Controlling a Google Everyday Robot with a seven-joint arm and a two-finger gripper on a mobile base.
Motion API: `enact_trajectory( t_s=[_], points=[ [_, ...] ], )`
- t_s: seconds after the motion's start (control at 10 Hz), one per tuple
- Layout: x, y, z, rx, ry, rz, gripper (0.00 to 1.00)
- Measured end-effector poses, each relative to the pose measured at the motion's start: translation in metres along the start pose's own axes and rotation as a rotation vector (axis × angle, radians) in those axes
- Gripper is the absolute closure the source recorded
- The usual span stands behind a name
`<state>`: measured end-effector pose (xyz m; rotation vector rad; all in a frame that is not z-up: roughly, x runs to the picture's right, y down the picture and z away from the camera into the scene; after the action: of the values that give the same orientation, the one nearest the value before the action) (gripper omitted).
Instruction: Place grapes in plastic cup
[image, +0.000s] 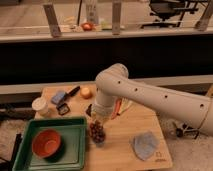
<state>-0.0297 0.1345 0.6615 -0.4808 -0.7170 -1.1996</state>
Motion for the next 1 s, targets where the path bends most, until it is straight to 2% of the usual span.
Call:
enact_trajectory(
  t_s=[1.0],
  points=[
    [0.005, -0.0011, -0.0022, -0.004, -0.021, -0.031, 0.2]
  ],
)
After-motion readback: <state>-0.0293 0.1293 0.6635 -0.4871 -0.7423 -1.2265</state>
